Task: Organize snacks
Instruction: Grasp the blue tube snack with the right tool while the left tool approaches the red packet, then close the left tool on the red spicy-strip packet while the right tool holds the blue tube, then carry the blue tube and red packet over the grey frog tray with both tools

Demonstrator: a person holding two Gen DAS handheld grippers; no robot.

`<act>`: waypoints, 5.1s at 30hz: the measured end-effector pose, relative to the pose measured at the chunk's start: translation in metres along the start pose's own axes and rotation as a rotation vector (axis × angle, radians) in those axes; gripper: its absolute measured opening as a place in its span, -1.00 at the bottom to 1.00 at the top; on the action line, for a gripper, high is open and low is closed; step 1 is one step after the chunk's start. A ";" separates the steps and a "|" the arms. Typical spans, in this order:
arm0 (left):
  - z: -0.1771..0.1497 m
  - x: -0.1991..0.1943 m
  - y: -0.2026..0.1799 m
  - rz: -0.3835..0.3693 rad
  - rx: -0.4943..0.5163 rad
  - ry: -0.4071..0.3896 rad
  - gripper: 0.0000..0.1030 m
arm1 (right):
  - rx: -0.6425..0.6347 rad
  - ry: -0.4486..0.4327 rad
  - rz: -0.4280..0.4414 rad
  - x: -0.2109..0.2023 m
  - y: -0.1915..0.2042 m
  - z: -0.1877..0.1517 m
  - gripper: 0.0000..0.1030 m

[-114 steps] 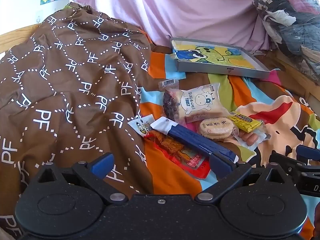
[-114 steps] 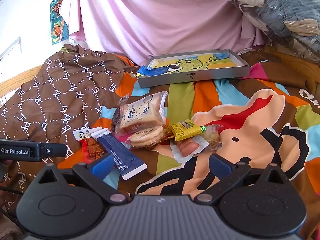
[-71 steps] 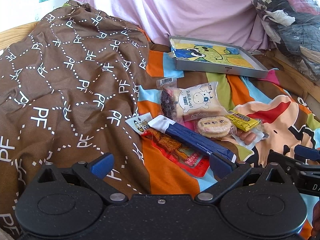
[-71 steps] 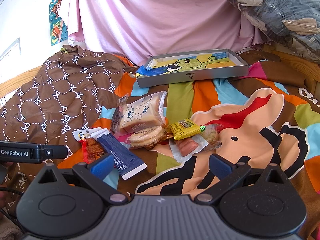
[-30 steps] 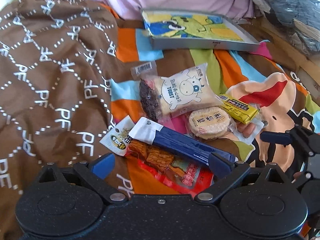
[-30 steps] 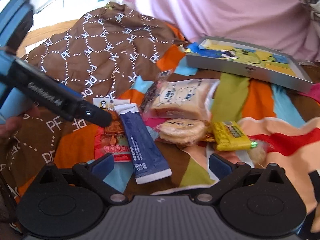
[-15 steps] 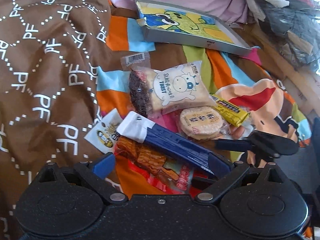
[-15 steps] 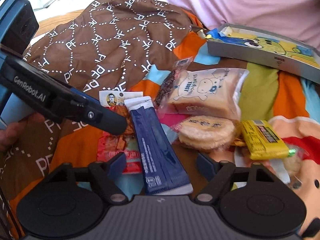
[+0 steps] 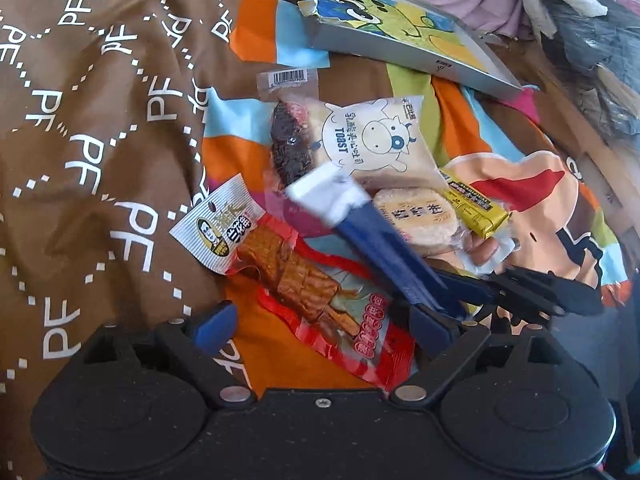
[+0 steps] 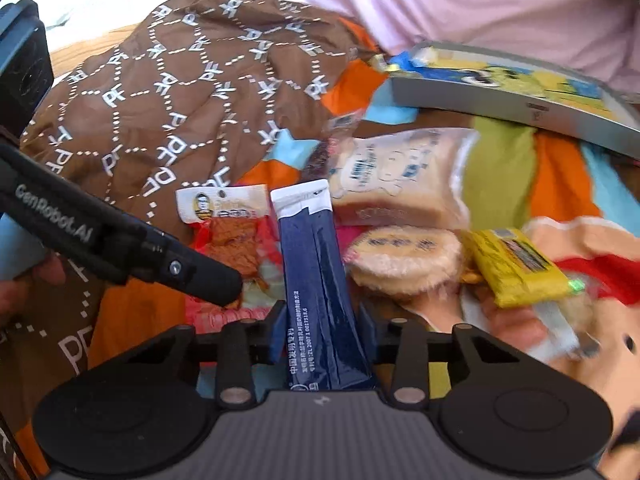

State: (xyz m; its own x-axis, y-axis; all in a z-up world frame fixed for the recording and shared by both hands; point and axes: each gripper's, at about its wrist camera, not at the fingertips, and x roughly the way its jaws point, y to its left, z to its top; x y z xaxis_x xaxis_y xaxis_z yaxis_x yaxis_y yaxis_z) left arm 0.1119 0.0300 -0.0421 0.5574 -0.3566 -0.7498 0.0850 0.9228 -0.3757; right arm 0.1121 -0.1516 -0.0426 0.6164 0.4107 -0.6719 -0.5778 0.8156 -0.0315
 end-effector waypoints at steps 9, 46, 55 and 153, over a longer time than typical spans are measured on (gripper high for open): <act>0.006 0.016 0.020 -0.082 -0.174 -0.041 0.93 | 0.132 -0.006 -0.068 -0.029 -0.018 -0.020 -0.27; 0.009 0.040 0.043 -0.247 -0.438 -0.216 0.52 | 0.232 -0.030 -0.060 -0.018 -0.017 -0.027 -0.03; 0.006 0.041 0.040 -0.208 -0.397 -0.201 0.27 | 0.138 -0.050 -0.131 -0.018 -0.006 -0.023 0.16; 0.286 0.084 -0.036 -0.094 -0.217 -0.459 -0.73 | 0.086 -0.269 -0.321 0.124 -0.203 0.206 -0.37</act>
State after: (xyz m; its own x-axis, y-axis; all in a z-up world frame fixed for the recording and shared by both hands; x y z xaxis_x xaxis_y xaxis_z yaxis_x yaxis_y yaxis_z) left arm 0.3918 0.0088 0.0644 0.8650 -0.2904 -0.4093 0.0059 0.8213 -0.5704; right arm 0.4165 -0.1823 0.0332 0.8821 0.2127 -0.4202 -0.2939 0.9458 -0.1383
